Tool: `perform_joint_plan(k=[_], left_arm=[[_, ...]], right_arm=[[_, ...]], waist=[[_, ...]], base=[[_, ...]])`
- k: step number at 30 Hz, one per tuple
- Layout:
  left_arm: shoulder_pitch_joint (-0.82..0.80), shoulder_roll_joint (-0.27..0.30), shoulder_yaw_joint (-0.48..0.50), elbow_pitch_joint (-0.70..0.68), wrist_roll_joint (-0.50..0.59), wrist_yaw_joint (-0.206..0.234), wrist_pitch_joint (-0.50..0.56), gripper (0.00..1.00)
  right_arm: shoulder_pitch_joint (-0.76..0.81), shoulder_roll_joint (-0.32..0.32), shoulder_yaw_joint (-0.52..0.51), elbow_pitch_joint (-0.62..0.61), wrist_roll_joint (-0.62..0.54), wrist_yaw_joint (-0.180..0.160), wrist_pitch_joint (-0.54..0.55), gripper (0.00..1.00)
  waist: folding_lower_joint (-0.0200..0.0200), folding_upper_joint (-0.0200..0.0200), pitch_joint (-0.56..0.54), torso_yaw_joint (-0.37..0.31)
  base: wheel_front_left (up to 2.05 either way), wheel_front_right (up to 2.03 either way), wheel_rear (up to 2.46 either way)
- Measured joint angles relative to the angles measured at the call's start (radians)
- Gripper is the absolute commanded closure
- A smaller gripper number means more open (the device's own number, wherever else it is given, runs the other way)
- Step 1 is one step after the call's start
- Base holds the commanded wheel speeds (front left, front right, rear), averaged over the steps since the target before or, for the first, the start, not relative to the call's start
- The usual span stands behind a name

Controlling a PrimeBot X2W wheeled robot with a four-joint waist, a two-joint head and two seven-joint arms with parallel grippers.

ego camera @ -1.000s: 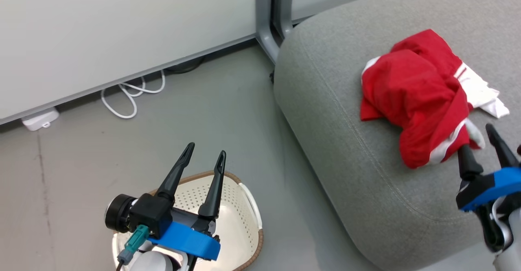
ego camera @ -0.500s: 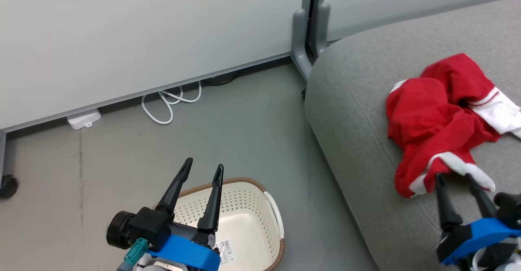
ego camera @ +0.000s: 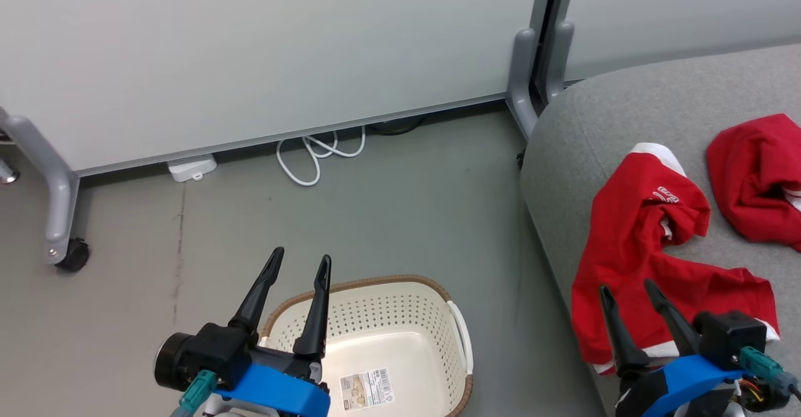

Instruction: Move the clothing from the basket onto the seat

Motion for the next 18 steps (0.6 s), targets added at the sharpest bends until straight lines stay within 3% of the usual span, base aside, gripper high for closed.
perform_joint_plan(k=[9, 18], left_arm=[[0.025, -0.006, 0.068, 0.012, -0.001, 0.0, 0.0, 0.0], [0.064, -0.015, 0.15, 0.046, 0.003, 0.0, 0.0, 0.0]], right_arm=[[-0.025, 0.007, 0.03, -0.018, -0.007, 0.0, -0.041, 0.0], [-0.038, 0.01, 0.022, -0.007, -0.019, 0.0, -0.052, 0.0]], waist=[[0.0, 0.0, -0.024, 0.09], [0.0001, 0.0, -0.06, 0.134]], base=[[0.0, 0.0, 0.0], [0.0, 0.0, 0.0]])
